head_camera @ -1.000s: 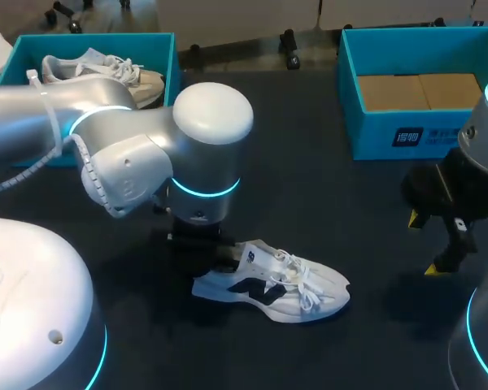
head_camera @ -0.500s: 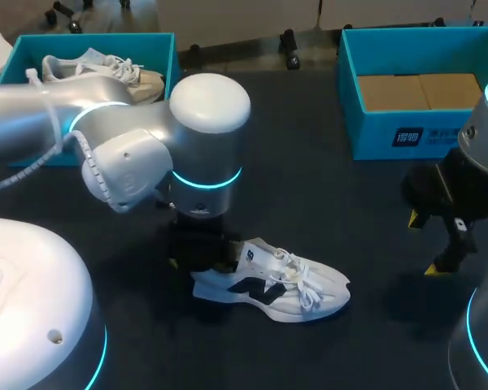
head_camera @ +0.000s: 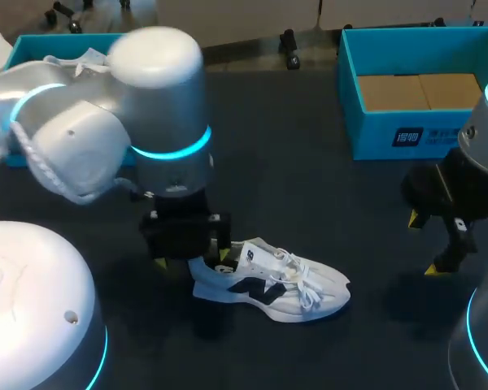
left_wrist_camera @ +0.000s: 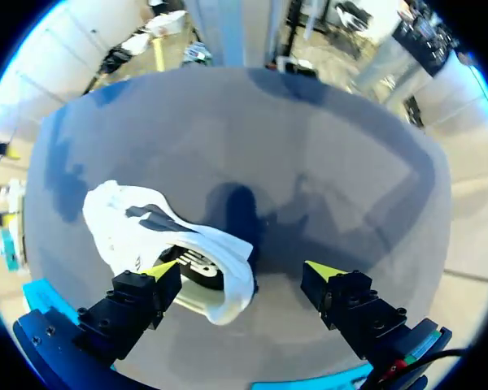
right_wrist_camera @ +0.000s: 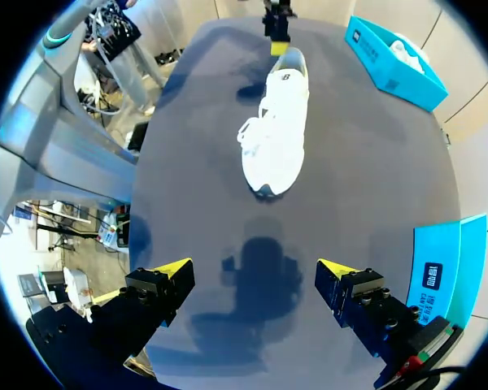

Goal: Take the shoe out of the shoebox, open the shoe tongue, remove and reinsert the insole, then place the shoe into the shoebox

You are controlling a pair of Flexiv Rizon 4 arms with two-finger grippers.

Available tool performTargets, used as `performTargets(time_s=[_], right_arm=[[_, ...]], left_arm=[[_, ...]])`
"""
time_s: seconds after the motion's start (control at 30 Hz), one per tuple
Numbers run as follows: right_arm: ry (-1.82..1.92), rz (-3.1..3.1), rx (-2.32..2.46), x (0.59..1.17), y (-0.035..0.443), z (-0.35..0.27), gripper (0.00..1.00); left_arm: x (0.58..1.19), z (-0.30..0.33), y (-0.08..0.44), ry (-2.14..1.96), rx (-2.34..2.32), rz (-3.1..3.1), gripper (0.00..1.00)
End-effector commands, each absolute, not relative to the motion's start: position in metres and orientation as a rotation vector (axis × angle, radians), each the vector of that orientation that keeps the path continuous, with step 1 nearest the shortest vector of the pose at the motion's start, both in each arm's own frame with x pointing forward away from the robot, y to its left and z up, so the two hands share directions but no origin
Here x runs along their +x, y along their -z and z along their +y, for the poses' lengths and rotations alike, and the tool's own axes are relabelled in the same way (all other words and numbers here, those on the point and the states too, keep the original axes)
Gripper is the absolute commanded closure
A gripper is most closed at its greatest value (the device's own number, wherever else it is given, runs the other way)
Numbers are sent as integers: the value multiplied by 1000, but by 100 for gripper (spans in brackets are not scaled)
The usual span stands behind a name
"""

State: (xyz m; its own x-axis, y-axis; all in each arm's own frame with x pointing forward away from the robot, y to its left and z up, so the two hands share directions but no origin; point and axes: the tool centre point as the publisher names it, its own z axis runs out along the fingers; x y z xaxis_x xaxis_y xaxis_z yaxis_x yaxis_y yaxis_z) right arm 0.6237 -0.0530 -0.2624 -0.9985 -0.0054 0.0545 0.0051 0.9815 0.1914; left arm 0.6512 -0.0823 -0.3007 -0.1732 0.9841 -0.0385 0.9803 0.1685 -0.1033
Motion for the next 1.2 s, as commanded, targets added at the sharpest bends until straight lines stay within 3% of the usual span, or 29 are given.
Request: performTargets(time_s=[0.03, 0.17, 0.6, 0.83, 1.2], right_arm=[[294, -3074, 1, 624, 264, -53, 0], [294, -3074, 1, 624, 264, -53, 0], [294, -3074, 1, 624, 264, -53, 0], [294, -3074, 1, 624, 264, -53, 0], [294, -3074, 1, 624, 264, -53, 0]], left_arm=[[652, -43, 271, -458, -1964, -2482, 0], [650, -33, 263, -682, -1862, -2482, 0], [650, -30, 261, -685, -1856, -2475, 0], [680, -14, 272, -1091, -1251, -2672, 0], [679, 2, 284, -1429, -821, -2601, 0]])
